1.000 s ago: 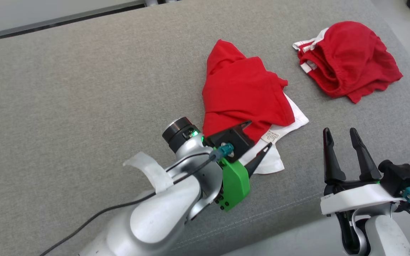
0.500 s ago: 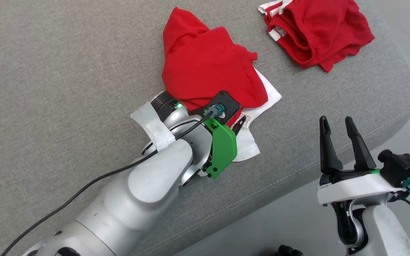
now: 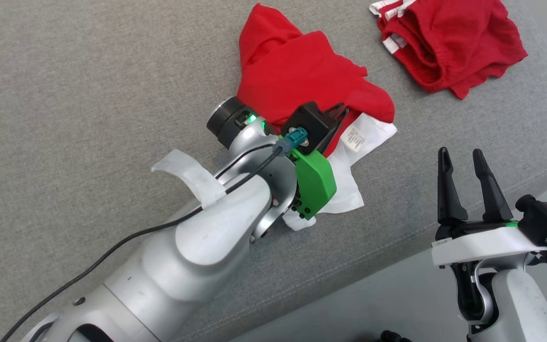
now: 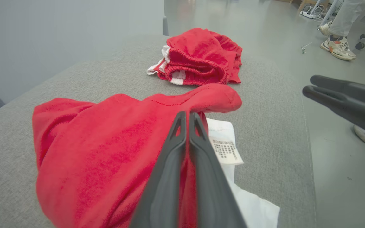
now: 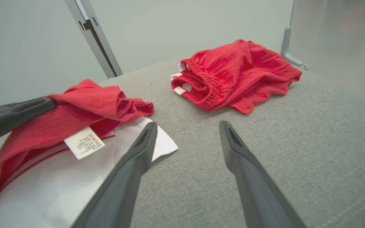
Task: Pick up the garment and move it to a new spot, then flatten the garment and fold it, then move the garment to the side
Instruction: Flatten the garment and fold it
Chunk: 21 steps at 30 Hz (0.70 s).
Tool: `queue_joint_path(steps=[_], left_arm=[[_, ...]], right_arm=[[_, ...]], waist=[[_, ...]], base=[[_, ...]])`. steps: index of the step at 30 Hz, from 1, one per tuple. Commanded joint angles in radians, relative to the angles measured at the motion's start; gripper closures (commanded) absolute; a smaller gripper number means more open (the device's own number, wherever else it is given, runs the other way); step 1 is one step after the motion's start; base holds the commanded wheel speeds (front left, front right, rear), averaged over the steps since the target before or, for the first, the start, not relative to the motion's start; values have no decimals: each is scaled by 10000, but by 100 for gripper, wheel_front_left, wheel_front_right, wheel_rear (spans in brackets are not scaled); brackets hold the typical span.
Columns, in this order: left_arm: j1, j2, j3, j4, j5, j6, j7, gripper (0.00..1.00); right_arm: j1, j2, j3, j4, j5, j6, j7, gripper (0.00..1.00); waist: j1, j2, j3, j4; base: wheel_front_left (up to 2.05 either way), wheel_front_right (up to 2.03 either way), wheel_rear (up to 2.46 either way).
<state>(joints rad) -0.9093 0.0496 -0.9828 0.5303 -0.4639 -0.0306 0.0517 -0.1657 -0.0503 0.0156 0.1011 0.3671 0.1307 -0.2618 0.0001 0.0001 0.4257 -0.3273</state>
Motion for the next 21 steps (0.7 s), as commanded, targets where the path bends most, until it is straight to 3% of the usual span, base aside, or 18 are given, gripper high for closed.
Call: queue_joint_path(steps=[1,7,15,21], left_arm=[[19,64,211,-230,-178,146,-252,100],[863,854,1256,-1849,-683,808,-1441,100],[2665,2351,2924,-3798,-1467,1969,-2391,100],[4074,2925,4090,-4525,-2096,2562,-2919,100]], right_arm=[[45,-15,-60,-29,-42,-2,-28,0],[139,-18,-316,-62,-246,-1,-24,0],[126,-21,-520,-41,-605,-1,-23,0],[177,-24,-668,23,-867,-1,-23,0]], waist=[[-1,-1,-65,239],[-1,-1,-186,954],[-1,-1,-282,1941],[-1,-1,-422,2532]], base=[[0,0,0],[0,0,0],[0,0,0],[0,0,0]])
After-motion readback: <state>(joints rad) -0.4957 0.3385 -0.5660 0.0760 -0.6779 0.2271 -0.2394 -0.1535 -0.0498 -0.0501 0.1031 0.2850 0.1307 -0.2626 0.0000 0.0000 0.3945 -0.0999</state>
